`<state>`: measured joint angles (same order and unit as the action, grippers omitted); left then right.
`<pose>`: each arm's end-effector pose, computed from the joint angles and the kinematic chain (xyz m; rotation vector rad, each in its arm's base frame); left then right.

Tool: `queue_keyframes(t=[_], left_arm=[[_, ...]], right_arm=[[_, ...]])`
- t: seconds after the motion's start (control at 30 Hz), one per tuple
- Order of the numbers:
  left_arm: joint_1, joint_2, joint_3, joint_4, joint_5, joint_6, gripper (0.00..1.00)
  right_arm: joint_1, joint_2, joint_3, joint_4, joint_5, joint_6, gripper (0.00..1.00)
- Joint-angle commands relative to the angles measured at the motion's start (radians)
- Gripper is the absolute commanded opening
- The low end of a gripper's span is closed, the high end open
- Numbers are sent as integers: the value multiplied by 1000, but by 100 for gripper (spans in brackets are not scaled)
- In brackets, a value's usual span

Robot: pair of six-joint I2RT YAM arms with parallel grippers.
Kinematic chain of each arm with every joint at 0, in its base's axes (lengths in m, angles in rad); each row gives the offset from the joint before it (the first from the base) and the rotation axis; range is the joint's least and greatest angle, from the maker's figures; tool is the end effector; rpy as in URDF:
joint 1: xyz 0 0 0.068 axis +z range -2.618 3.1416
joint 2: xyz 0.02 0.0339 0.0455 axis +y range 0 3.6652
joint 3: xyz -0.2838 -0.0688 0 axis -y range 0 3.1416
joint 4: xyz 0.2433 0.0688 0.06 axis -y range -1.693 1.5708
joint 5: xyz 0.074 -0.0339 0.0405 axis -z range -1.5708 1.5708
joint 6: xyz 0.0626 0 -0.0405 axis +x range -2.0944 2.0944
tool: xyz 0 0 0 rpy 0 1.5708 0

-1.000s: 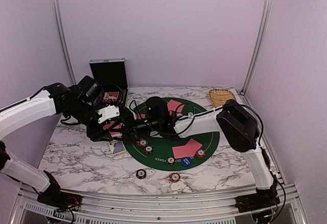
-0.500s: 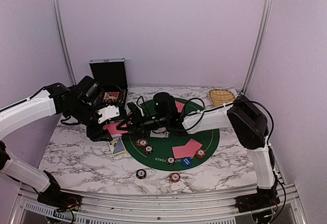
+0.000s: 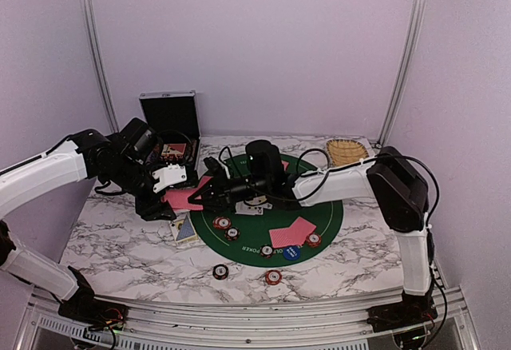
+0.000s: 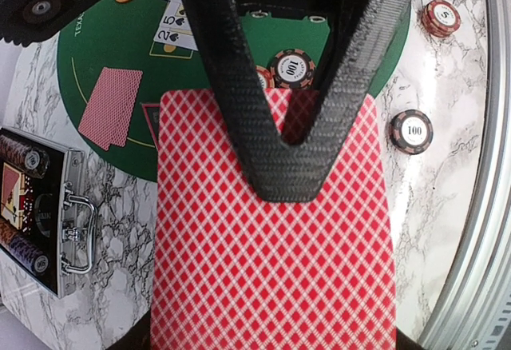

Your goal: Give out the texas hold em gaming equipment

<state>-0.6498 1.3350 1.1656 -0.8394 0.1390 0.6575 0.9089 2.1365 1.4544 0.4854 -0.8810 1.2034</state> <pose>0.2146 -0.1740 0.2925 1.6062 2.0119 -0.1763 0.2756 0.4323 0.2240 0.5166 -2.2912 -2.0727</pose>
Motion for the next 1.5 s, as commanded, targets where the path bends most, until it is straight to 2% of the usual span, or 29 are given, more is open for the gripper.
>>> queue_keyframes(t=[0.0,0.3,0.57,0.67,0.77,0.87,0.97,1.2,1.47], left_arm=[[0,-18,22,10,2,-1,0],[0,-18,22,10,-4,1,0],[1,-31,4,10,-12,7,0],[1,-36,-3,10,-13,10,0],[1,-39,-7,10,-17,13,0],[1,-46,-13,10,-15,14,0],[1,-48,-18,10,-13,14,0],[1,-44,-11,10,-5,13,0],[0,-51,-17,10,-8,8,0]], right_arm=[[-13,-61,-11,0,-1,1,6],[-35,-93,-42,47,-14,50,0],[-121,-189,-133,-90,-35,-42,0],[-167,-235,-168,-212,-45,-129,0],[-230,-271,-180,-423,-46,-274,0],[-301,-291,-159,-671,5,-483,0],[-359,-292,-118,-850,84,-636,0],[-397,-190,-28,-1027,211,-817,0],[-422,-23,122,-1101,281,-908,0]])
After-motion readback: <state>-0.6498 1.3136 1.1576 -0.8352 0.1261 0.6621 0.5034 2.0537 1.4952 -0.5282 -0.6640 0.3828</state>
